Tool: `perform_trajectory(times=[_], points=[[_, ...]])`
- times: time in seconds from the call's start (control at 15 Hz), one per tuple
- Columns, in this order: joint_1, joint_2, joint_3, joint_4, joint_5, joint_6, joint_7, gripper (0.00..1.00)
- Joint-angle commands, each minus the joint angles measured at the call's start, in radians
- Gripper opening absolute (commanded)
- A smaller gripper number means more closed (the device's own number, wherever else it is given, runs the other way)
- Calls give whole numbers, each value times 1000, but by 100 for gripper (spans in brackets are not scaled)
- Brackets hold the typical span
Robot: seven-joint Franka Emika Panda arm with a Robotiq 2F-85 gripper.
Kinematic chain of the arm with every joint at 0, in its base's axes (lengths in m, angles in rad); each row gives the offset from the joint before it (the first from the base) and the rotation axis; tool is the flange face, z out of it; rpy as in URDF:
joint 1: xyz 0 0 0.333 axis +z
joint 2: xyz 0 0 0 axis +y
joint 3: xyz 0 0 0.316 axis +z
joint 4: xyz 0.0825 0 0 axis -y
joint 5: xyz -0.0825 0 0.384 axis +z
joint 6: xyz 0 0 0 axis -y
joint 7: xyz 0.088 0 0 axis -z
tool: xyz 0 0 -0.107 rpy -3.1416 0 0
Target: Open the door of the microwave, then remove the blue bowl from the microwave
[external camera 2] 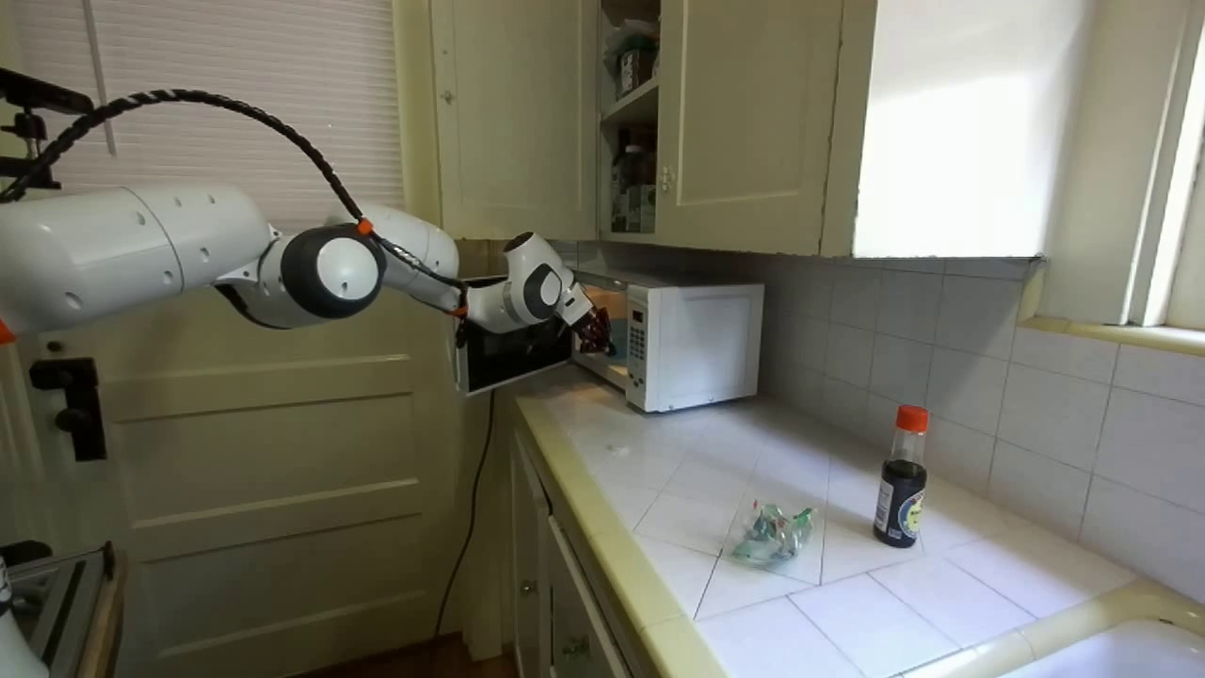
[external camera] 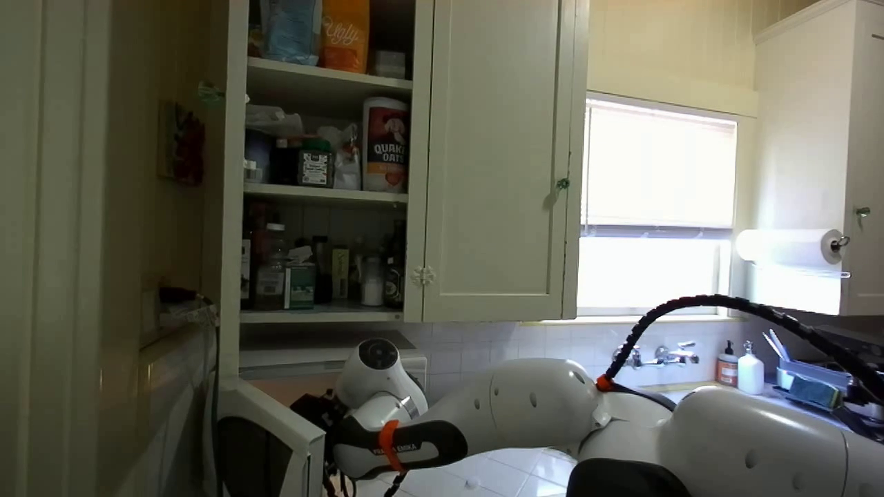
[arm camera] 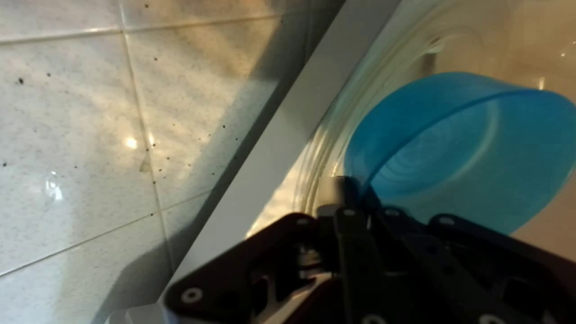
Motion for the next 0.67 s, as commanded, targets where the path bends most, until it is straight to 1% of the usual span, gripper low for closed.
perform_trajectory(times=[0.0,0.13,0.2,0.33,0.4,0.6], points=[[6,-40,22,-29,-4,19,-58,1],[20,-82,-2,-81,-22,17,-60,1],[21,-109,6,-113,-21,2,-83,1],[26,-176,16,-217,-18,-28,-121,1],[20,-208,52,-269,-6,-31,-179,1],[2,-283,117,-396,7,-53,-274,1]])
